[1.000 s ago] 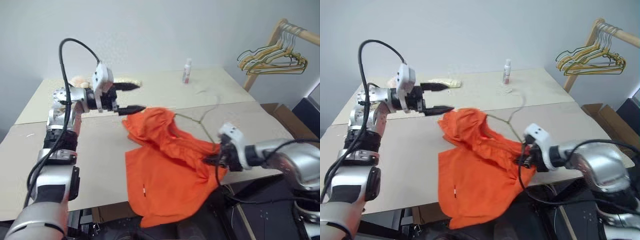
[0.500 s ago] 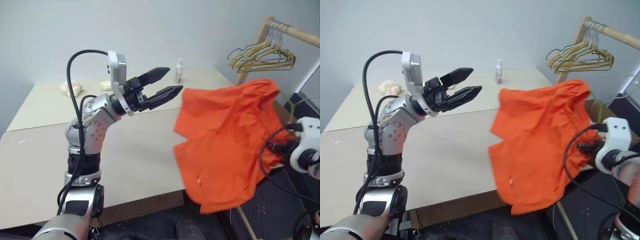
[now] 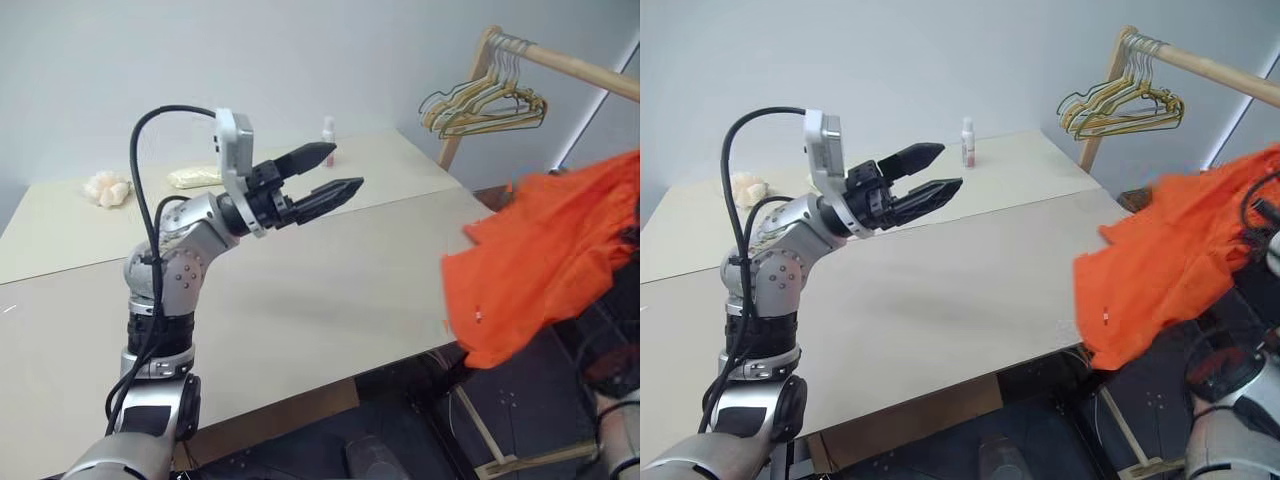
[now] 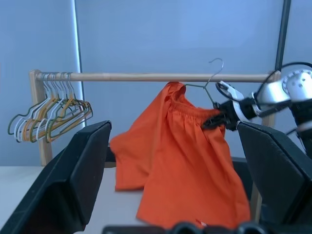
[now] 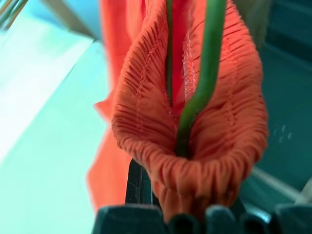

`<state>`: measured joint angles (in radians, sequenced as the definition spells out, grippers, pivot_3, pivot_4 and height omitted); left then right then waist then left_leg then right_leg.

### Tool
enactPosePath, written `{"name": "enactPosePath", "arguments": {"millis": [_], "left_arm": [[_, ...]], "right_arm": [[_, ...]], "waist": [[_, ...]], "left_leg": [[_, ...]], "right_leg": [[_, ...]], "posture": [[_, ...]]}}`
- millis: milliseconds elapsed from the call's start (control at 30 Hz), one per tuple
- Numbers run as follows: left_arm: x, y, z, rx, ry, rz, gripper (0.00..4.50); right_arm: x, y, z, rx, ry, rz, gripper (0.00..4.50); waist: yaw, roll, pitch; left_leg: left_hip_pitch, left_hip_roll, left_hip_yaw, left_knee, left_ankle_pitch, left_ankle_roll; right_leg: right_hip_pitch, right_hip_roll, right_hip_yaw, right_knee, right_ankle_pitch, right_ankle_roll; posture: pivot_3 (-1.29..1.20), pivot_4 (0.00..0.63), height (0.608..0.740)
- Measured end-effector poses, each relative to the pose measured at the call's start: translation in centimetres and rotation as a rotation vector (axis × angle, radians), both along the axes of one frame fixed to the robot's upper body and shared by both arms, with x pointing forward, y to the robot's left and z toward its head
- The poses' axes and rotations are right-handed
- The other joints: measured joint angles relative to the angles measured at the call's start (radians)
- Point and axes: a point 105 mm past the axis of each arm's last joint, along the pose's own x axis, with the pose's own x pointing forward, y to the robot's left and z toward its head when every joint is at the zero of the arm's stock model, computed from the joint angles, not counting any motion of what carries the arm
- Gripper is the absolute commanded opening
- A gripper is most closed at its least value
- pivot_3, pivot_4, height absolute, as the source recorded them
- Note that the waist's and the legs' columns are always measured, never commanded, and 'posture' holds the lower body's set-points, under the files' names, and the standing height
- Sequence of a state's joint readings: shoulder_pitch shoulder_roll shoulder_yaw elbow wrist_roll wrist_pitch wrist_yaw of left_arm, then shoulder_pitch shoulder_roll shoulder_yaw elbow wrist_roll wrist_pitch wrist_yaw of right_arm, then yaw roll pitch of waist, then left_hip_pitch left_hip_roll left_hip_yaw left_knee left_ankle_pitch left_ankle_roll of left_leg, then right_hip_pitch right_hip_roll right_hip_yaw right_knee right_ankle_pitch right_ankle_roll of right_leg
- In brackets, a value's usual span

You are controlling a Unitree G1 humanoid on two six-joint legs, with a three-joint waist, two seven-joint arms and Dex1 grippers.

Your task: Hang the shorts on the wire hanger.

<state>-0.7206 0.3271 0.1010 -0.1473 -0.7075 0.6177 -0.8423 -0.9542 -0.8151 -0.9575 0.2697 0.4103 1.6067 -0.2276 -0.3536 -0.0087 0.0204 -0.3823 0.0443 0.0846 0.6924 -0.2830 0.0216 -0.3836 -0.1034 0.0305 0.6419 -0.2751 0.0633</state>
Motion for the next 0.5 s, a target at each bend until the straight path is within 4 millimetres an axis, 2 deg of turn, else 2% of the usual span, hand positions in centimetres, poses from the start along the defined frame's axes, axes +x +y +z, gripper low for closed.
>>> {"name": "enactPosePath", "arguments": {"millis": [200,500], "left_arm": [[0.0,-0.2,-0.3,0.006,0.004,-0.007,4.48],[0.0,0.0,-0.6,0.017,0.007,0.001,4.48]], "right_arm": [[0.2,-0.8,0.2,0.131,0.052,-0.074,0.0],[0.2,-2.7,-1.6,0.225,0.101,-0.195,0.0]], "waist": [[-0.015,0.001,0.0],[-0.027,0.0,0.001]], "left_leg": [[0.001,0.0,0.002,-0.002,0.0,0.0],[0.01,0.0,0.007,-0.007,0.0,-0.001]], "right_leg": [[0.0,0.0,0.002,-0.001,0.0,0.0],[0.004,0.0,0.008,-0.003,0.0,0.001]], "posture": [[-0.38,0.0,0.74],[-0.38,0.0,0.74]]}}
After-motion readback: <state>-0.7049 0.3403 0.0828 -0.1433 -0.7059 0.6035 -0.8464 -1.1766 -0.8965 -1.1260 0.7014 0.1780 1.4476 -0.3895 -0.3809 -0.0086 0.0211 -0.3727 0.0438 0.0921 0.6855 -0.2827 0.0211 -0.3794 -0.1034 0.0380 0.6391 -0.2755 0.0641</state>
